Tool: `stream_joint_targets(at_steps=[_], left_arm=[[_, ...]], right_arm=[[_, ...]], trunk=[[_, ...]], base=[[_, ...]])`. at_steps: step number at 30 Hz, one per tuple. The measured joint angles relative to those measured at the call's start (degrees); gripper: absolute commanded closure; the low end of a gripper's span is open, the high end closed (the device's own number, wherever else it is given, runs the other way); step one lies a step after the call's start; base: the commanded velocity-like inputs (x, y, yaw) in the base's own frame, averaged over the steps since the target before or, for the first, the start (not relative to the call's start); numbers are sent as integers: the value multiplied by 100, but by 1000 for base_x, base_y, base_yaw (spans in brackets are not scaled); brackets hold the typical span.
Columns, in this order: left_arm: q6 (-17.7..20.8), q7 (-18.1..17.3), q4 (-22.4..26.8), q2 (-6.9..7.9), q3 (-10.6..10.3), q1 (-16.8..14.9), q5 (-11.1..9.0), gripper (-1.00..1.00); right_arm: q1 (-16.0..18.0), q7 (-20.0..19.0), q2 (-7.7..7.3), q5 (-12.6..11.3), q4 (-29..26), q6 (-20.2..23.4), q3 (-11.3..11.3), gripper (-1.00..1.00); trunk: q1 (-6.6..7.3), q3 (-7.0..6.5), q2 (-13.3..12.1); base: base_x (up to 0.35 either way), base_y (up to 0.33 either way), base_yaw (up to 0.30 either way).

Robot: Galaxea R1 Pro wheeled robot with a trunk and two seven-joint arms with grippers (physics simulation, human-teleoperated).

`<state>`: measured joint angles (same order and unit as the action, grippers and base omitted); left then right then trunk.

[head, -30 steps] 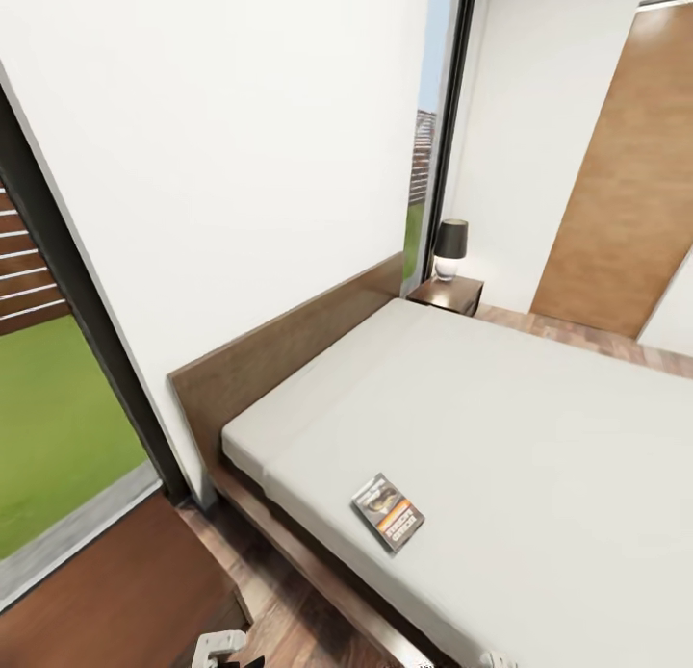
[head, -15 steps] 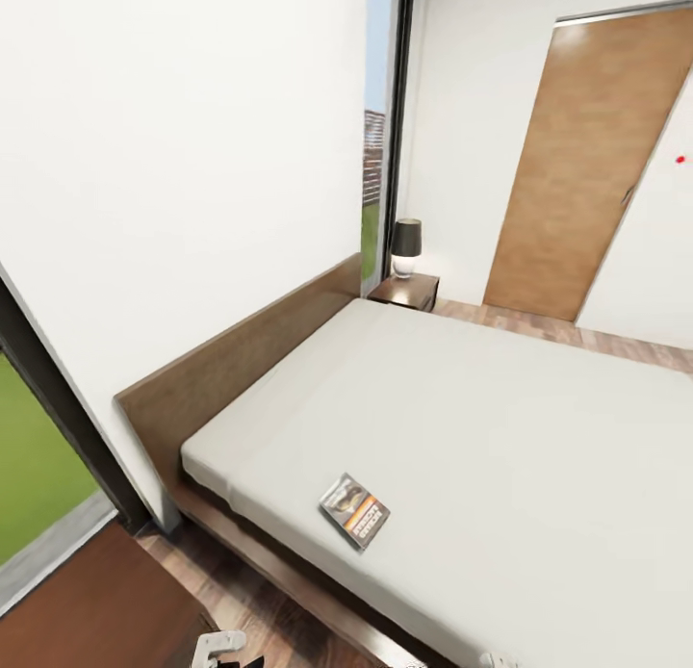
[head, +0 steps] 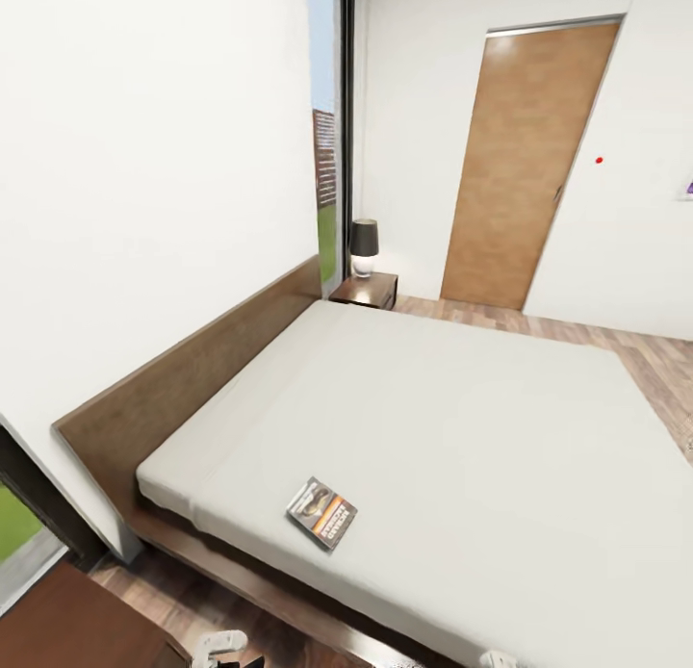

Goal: In the bedroom, move the book from the bed onto either nightstand, and place the two sandals side by side next to the bed.

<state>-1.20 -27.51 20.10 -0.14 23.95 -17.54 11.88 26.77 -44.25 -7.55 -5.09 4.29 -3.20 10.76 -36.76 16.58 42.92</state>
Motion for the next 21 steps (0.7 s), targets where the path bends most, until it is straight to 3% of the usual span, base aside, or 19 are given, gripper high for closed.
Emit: stream_joint_targets(at_steps=[21], left_arm=[[-7,0,0,0,1,0,0,-100]], right_arm=[[0,-8,0,-1,-2,0,0,-100]], trunk=[[462,-378,-844]], base=[[0,0,-284]])
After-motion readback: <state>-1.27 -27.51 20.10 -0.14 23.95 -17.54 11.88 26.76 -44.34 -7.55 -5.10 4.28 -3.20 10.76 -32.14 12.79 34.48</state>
